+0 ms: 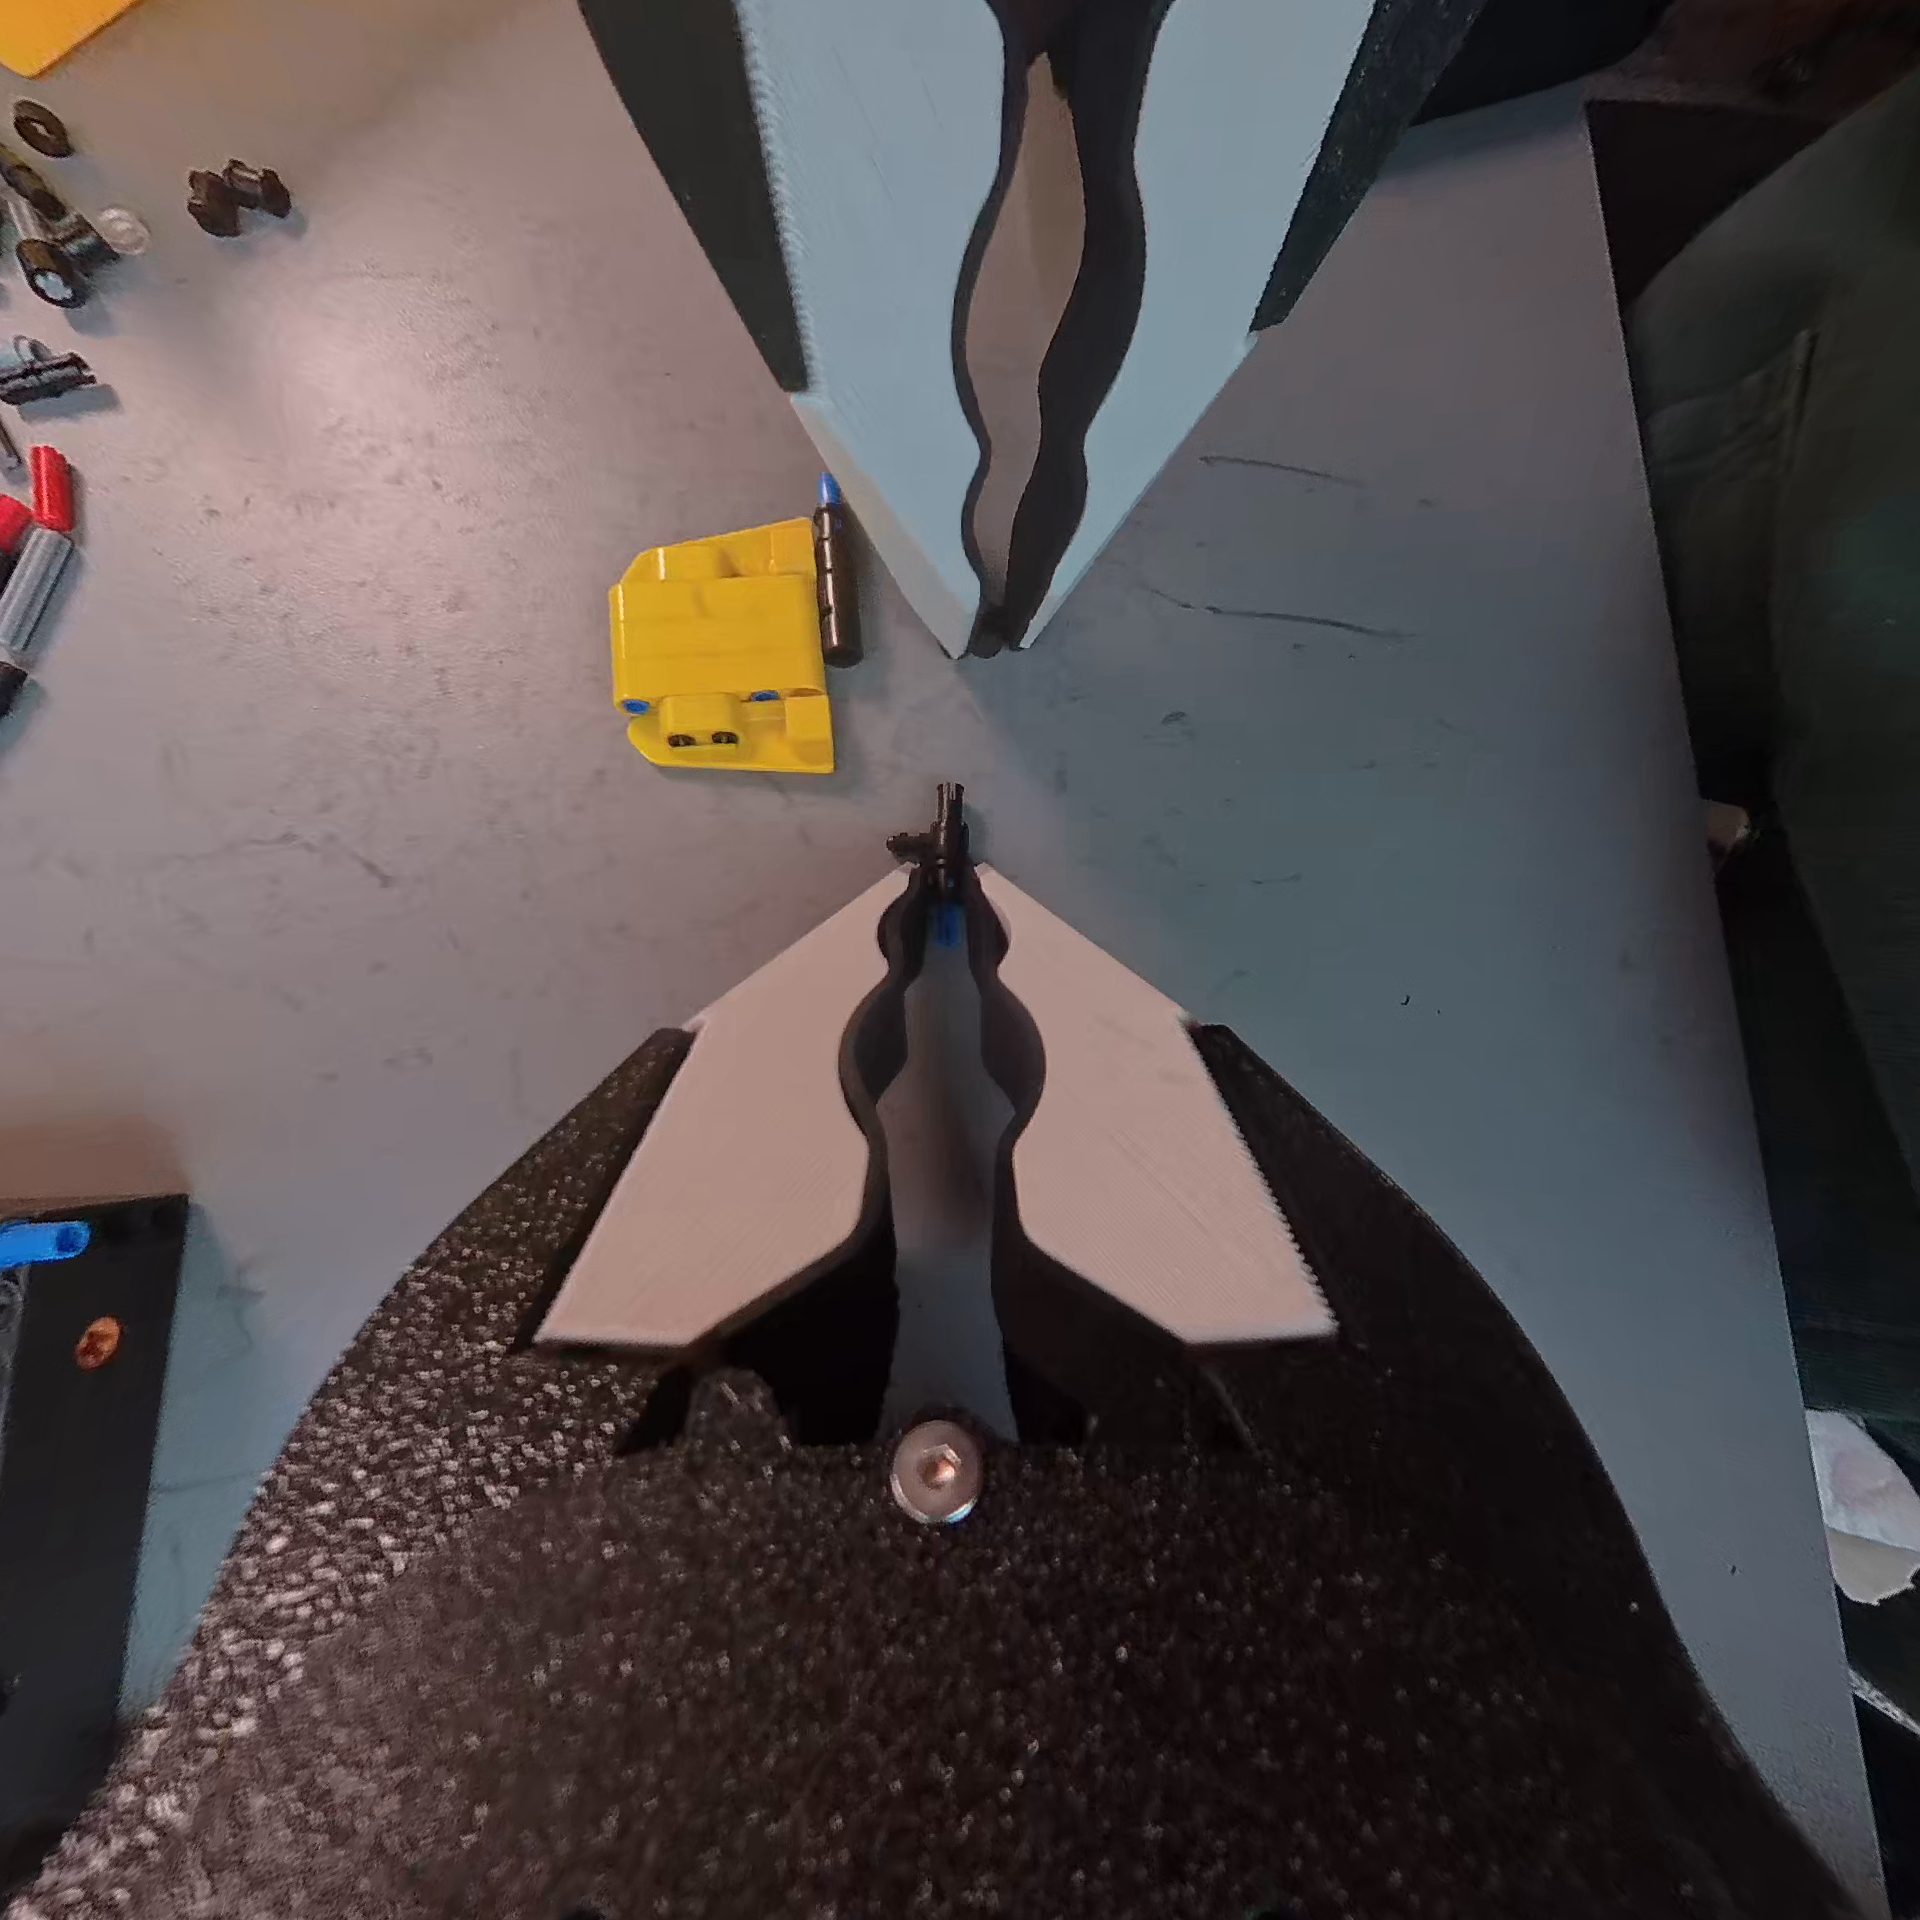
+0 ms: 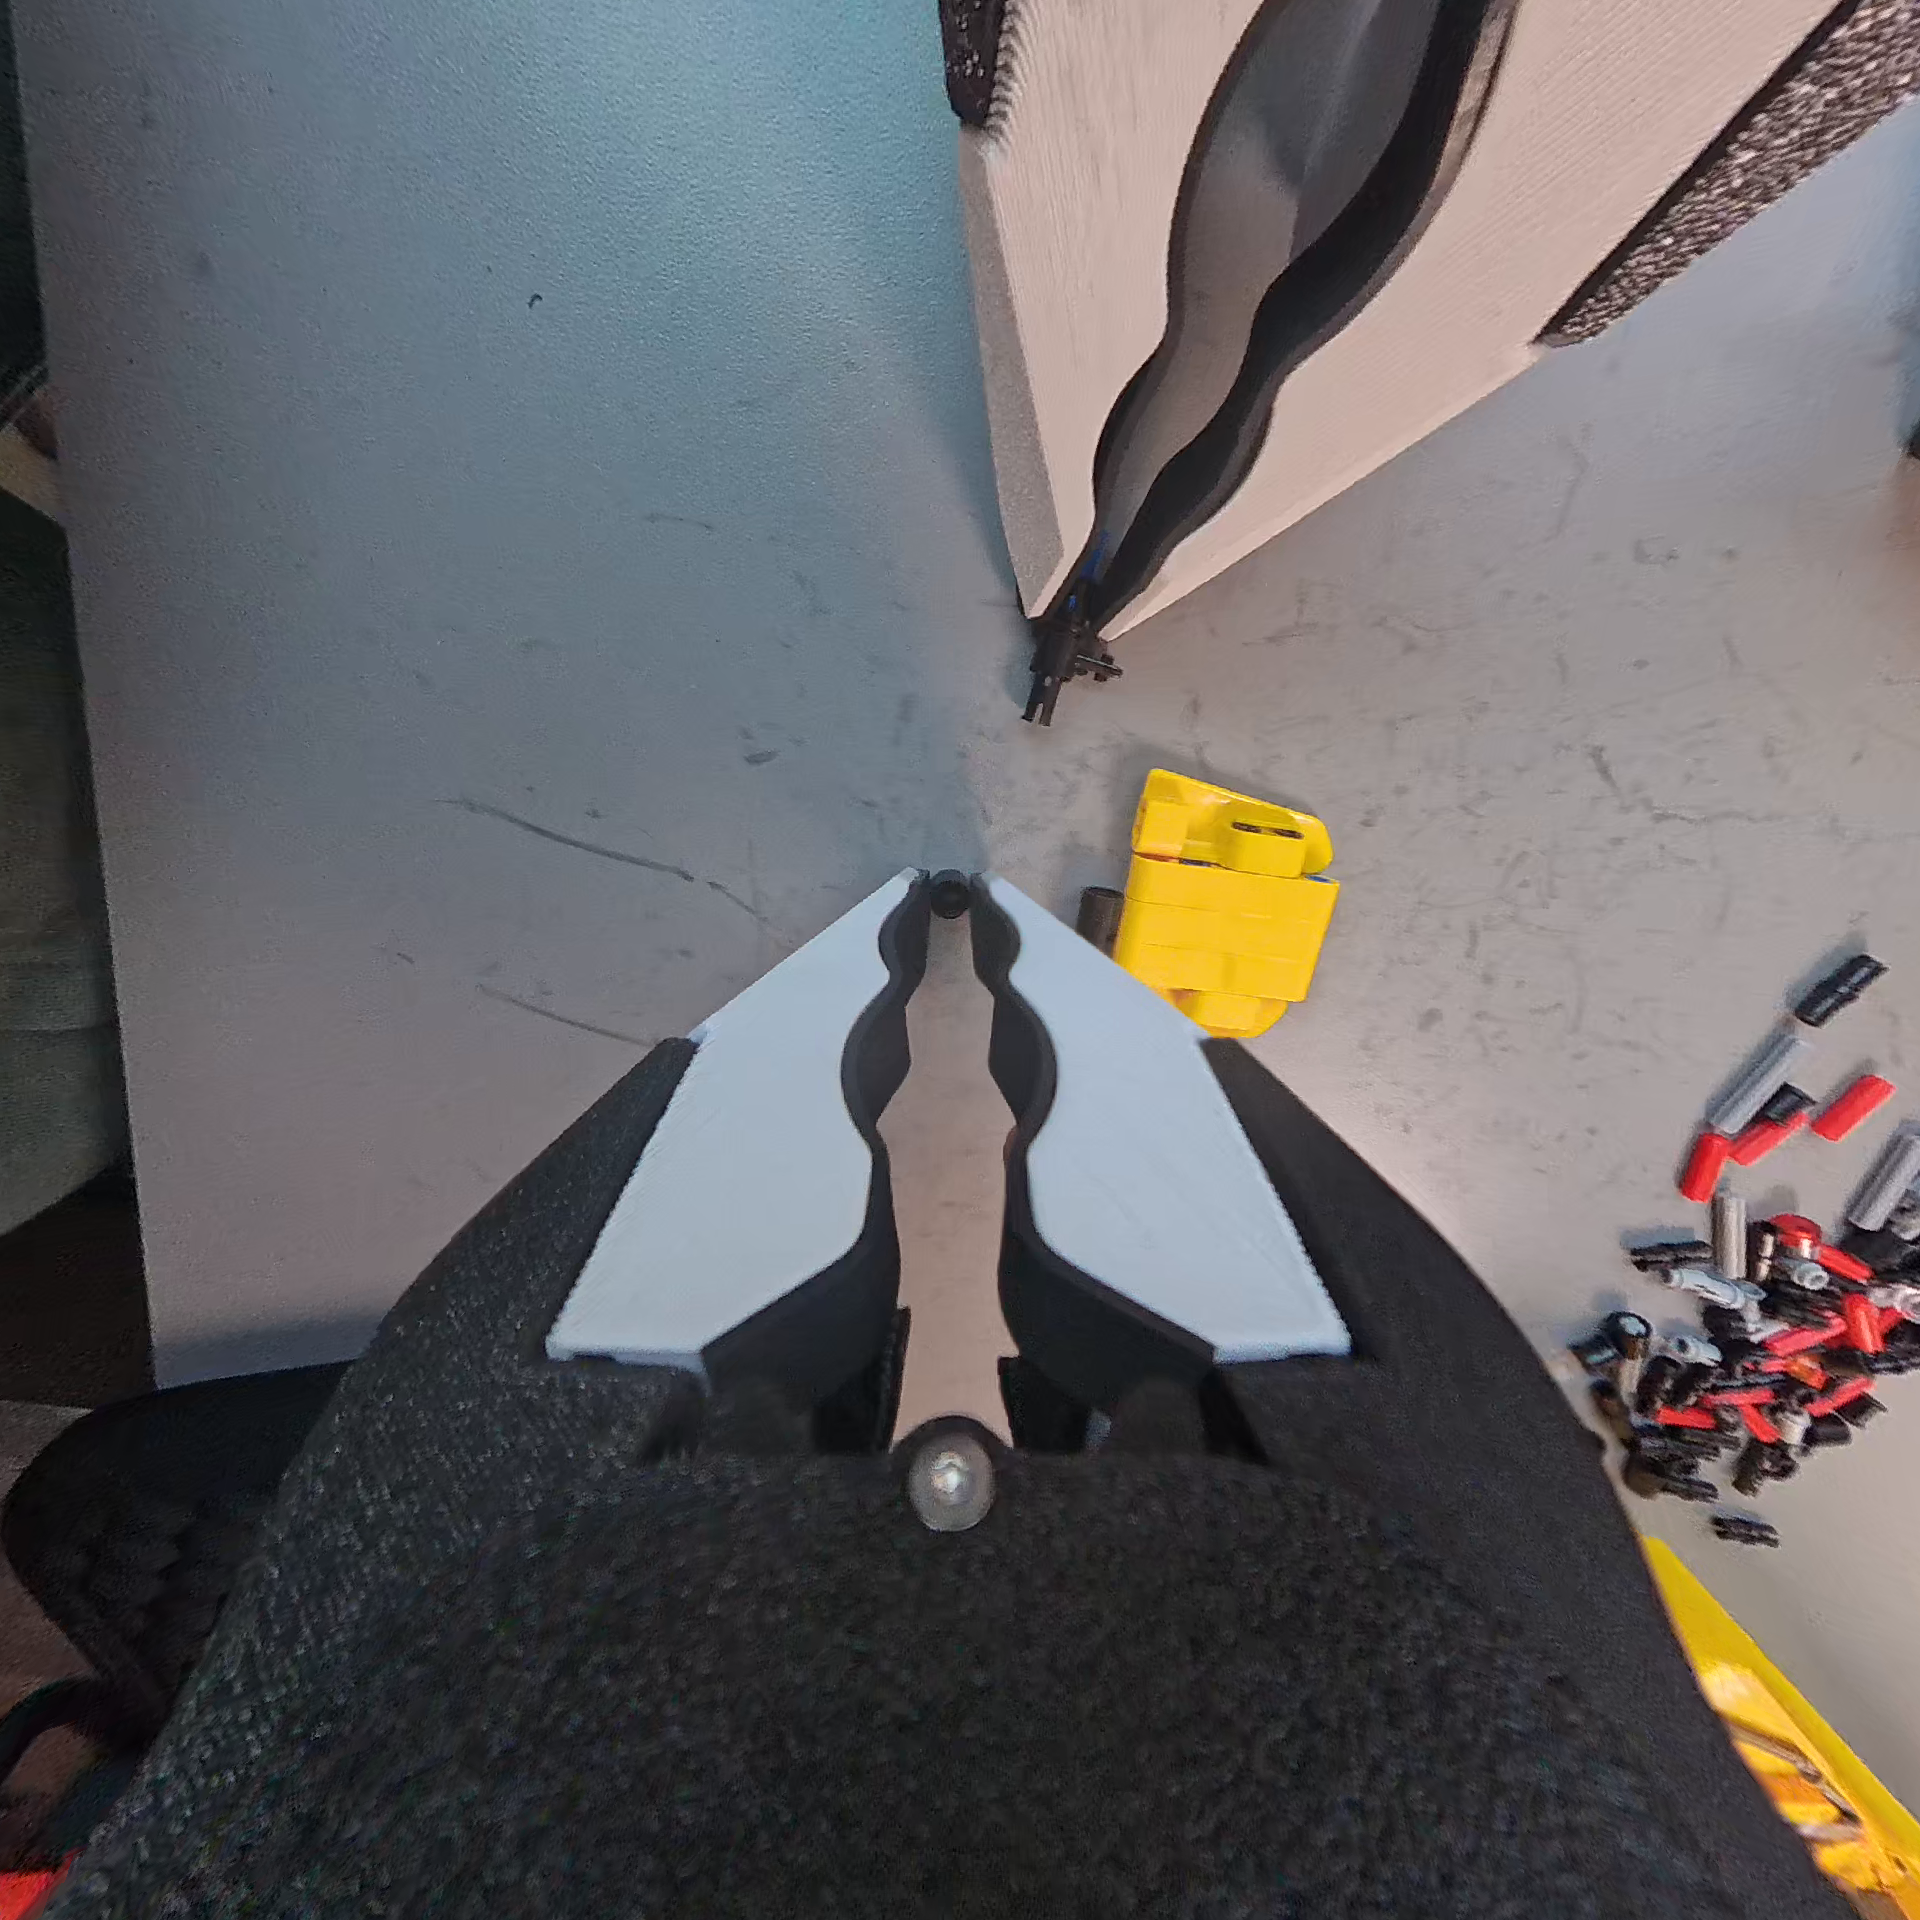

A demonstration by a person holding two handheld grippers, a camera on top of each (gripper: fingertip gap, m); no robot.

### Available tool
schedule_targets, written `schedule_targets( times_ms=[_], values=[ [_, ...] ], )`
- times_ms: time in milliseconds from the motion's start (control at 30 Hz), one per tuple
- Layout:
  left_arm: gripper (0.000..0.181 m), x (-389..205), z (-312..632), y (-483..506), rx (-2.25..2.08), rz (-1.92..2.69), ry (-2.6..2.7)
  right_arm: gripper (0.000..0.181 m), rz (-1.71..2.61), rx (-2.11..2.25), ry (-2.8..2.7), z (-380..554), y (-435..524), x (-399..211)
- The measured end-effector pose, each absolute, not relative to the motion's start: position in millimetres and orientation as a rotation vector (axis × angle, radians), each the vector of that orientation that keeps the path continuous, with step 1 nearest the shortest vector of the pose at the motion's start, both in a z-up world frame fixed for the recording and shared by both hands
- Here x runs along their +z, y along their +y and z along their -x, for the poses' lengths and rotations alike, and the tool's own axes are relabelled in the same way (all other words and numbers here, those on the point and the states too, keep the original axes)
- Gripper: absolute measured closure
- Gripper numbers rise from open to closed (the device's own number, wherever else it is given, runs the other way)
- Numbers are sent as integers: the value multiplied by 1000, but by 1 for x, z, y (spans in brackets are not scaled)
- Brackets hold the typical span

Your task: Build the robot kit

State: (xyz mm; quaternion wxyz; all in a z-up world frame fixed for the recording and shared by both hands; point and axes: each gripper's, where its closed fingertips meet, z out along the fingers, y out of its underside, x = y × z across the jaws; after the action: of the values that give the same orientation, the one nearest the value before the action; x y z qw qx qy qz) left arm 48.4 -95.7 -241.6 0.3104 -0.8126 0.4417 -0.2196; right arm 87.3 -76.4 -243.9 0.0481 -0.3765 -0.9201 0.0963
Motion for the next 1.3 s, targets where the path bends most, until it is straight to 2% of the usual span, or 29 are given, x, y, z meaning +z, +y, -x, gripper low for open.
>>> schedule_targets(
  times_ms=[567,800,1300],
  values=[
    [177,-241,-51,-93,-388,2040,1261,175,1346,729,-2379,-79,-77,-236],
    [177,-194,-53,-84,-664,1883,1025,175,1219,1327,-1830,-58,-75,-174],
    [177,-166,-60,-82,-882,1790,863,175,1162,1595,-1695,-62,-72,-154]
  ],
)
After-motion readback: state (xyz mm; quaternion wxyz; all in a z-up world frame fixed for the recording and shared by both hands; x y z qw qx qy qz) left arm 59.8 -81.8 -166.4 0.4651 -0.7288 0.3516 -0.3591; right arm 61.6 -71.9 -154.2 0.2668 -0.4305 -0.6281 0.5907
